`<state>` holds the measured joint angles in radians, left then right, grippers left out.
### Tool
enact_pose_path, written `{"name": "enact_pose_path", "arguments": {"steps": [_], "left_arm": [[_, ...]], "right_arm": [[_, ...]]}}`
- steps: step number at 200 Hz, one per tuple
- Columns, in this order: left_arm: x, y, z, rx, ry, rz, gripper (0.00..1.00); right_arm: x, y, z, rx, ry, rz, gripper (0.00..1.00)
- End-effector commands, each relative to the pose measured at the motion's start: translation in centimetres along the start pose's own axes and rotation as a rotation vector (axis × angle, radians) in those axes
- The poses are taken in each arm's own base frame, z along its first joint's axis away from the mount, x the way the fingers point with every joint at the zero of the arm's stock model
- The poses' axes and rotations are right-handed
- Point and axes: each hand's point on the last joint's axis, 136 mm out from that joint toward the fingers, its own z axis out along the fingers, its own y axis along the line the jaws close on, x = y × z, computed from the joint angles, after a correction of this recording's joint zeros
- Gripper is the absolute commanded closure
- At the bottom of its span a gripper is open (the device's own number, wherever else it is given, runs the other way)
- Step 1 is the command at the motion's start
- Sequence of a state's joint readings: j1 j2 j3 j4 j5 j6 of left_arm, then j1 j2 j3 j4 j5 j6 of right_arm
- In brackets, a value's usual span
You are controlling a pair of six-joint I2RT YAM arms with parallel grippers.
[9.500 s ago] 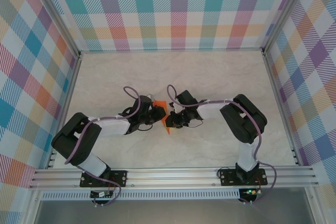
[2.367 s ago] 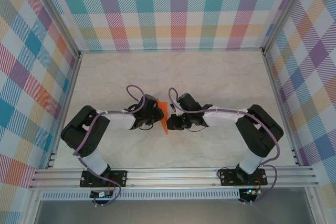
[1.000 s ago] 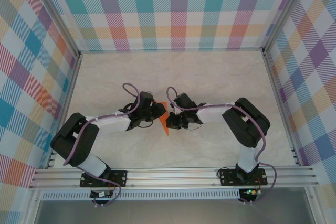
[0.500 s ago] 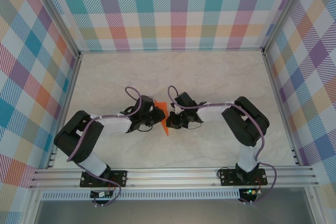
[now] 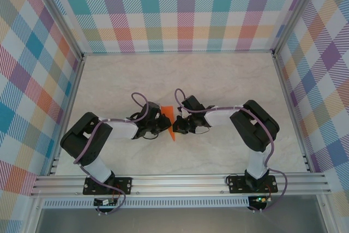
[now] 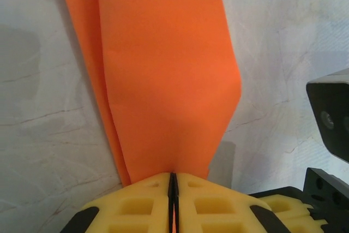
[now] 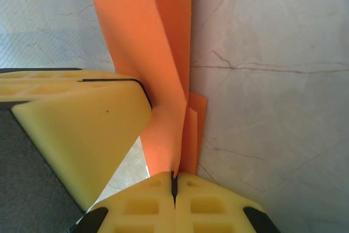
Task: Fold a paper plane with a square sheet of paper (pick it up from the middle)
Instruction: Fold the wing for the fifth time at the center of the table.
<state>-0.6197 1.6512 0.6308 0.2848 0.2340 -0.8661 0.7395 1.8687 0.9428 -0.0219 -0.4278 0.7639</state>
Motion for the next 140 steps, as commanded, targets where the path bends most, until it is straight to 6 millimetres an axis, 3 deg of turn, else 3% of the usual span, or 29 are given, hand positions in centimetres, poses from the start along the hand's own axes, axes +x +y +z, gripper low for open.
{"name": "enact_pose_path", "arguments": {"steps": [1,23,48,82,140], "left_arm": [[0.4,1.0,0.4,-0.042,0.015,0.013,0.89],[0.4,1.4,0.5,-0.069,0.017,0.008,0.89],[0.4,1.8,0.5,-0.099,0.023,0.007,0.89],[0.4,1.9,0.6,-0.107,0.025,0.005,0.89],[0.3,1.6,0.6,-0.102,0.025,0.003,0.9]], "right_arm": [[1.0,-2.8,0.6,0.095,0.033,0.056,0.95],[0.5,-1.4,-0.2,0.049,0.009,0.021,0.91],[-0.1,1.1,-2.4,-0.015,-0.057,-0.044,0.83],[-0.3,2.8,-4.8,-0.044,-0.119,-0.104,0.82],[1.0,4.2,-2.6,-0.106,-0.018,-0.149,0.89]]}}
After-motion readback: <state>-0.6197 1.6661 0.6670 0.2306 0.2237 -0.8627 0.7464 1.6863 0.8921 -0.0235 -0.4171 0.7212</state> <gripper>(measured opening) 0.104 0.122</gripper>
